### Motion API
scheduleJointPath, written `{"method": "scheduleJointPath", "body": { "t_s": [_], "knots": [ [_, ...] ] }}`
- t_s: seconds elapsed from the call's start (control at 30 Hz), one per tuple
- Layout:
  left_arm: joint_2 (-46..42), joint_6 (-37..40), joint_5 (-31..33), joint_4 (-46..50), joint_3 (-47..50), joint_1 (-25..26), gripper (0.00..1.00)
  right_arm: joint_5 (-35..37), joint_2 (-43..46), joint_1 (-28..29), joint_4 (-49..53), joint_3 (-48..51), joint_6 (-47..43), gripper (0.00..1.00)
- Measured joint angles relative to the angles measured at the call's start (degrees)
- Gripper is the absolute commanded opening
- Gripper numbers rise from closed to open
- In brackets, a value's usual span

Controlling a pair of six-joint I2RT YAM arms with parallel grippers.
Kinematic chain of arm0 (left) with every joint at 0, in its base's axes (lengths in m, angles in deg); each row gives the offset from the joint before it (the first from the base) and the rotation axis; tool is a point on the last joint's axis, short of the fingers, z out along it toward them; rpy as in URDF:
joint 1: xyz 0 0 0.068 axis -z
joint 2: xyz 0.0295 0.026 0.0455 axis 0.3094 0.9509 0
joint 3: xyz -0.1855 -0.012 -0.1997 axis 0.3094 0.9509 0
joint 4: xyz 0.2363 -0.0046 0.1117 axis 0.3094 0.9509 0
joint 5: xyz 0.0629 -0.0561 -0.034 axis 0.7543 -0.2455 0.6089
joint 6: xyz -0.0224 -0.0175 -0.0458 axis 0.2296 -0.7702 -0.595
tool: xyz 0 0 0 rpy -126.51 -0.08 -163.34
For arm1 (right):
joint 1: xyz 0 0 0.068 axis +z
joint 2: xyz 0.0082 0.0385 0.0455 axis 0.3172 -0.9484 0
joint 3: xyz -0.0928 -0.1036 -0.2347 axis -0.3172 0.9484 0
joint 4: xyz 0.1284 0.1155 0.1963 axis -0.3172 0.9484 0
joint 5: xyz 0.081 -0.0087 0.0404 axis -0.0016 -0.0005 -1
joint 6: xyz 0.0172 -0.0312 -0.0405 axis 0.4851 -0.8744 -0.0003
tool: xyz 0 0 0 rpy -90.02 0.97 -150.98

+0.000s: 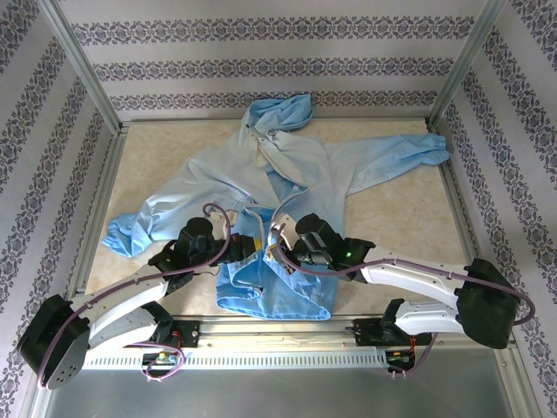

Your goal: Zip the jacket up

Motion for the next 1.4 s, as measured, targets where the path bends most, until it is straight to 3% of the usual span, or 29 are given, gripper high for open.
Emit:
{"method": "scheduleJointPath", "body": {
  "t_s": [0.37, 0.57, 1.03, 1.4],
  "knots": [
    [-3.0, -0.8, 1.2, -2.0, 1.7, 3.8, 0.0, 0.1, -1.6, -0.7, -0.2, -0.4, 3.0, 0.0],
    [-9.0, -0.8, 6.4, 2.2, 2.9, 3.8, 0.0, -1.9, 0.9, -1.3, -1.6, 0.0, 3.0, 0.0],
    [-0.6, -0.8, 7.2, 0.9, 1.9, 3.8, 0.0, -6.6, -0.1, -1.3, -4.9, 1.3, 4.5, 0.0],
    [-3.2, -0.8, 5.4, -0.2, 0.7, 3.7, 0.0, -6.1, -3.1, -2.2, -4.5, 0.6, 6.3, 0.0]
  ]
}}
